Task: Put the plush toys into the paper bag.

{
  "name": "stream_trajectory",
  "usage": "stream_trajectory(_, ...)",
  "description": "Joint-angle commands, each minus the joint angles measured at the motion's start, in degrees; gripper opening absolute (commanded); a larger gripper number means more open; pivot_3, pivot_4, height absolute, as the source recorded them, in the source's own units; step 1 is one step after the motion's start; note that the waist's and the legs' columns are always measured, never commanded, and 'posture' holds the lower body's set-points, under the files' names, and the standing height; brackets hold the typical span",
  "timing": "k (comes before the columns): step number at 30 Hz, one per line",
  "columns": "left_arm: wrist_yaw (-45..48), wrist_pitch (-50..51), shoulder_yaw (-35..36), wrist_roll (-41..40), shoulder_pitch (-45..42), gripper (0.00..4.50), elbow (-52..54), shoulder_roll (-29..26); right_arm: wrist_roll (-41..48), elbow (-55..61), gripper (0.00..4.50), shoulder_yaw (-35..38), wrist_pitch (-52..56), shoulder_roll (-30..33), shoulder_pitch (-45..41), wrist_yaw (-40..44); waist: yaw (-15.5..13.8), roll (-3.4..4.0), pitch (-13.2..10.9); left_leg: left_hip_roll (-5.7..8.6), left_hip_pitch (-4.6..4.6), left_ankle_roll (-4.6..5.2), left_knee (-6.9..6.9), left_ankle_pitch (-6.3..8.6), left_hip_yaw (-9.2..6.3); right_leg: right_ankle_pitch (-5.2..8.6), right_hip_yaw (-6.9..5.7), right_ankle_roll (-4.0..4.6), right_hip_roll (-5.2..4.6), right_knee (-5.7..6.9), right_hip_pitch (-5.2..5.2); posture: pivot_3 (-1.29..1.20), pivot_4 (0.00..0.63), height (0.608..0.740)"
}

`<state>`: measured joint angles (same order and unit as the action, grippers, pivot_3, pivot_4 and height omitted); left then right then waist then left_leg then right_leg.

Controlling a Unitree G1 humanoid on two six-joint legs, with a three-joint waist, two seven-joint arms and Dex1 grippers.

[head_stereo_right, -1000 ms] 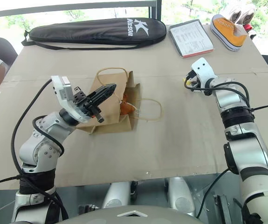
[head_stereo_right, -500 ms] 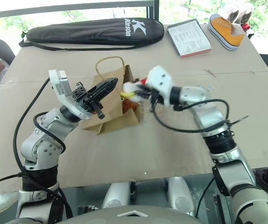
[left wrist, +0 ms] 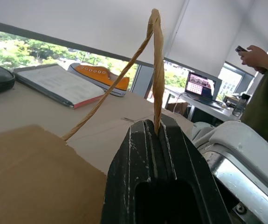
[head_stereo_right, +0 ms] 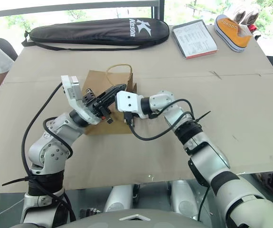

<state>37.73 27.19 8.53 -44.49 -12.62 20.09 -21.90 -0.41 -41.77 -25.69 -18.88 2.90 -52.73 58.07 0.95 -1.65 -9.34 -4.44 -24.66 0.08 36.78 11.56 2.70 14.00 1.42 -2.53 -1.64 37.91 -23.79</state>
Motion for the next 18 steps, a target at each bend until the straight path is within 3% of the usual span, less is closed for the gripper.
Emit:
stream_trajectory(1, 0.77, -1.23, 0.96, -1.51, 1.50, 0.00, 5.84, -0.57, -1.85, -1.30, 2.27, 2.81, -2.34, 1.51, 0.40, -4.56, 0.01, 0.00, 0.00, 0.00, 0.00, 0.00, 0.00, 0.00, 0.00, 0.00, 0.00, 0.00, 0.00, 0.00, 0.00, 0.00, 0.150, 0.740)
stream_trajectory(3, 0.97, -1.41, 1.69, -1.59, 2.34, 0.00, 5.79, -1.03, -0.81, 1.50, 3.07, 3.93, -0.35, 2.57, 1.74, -3.71, -0.19, 0.00, 0.00, 0.00, -0.02, -0.01, -0.01, 0.00, 0.01, 0.00, 0.00, 0.01, -0.03, -0.01, -0.01, 0.00, 0.150, 0.740)
stream_trajectory(10, 4.00, -2.53, 4.24, -1.79, 3.93, 0.00, 3.62, -3.46, 5.61, 30.08, 3.07, 7.75, 19.64, 12.54, 12.76, 0.53, -0.24, 0.01, -0.01, 0.04, -0.06, -0.01, -0.01, 0.00, 0.04, 0.00, -0.01, 0.00, -0.11, -0.03, -0.01, 0.00, 0.150, 0.740)
stream_trajectory(14, 5.88, -3.21, 4.87, -1.79, 3.37, 0.00, 2.04, -4.00, 5.78, 44.62, 3.07, 11.44, 35.91, 17.54, 18.46, -4.96, -0.16, 0.02, -0.01, 0.04, 0.01, -0.01, -0.02, 0.00, 0.03, 0.09, 0.00, 0.15, -0.07, 0.01, -0.01, 0.00, 0.150, 0.740)
stream_trajectory(18, 6.98, -3.30, 5.96, -2.93, 2.74, 0.00, 1.12, -3.98, 7.35, 50.51, 3.07, 13.97, 52.32, 19.19, 23.23, -9.89, -0.34, -0.04, 0.03, 0.04, -0.02, -0.01, -0.02, 0.00, 0.05, 0.09, 0.00, 0.16, -0.09, -0.03, -0.01, 0.00, 0.150, 0.740)
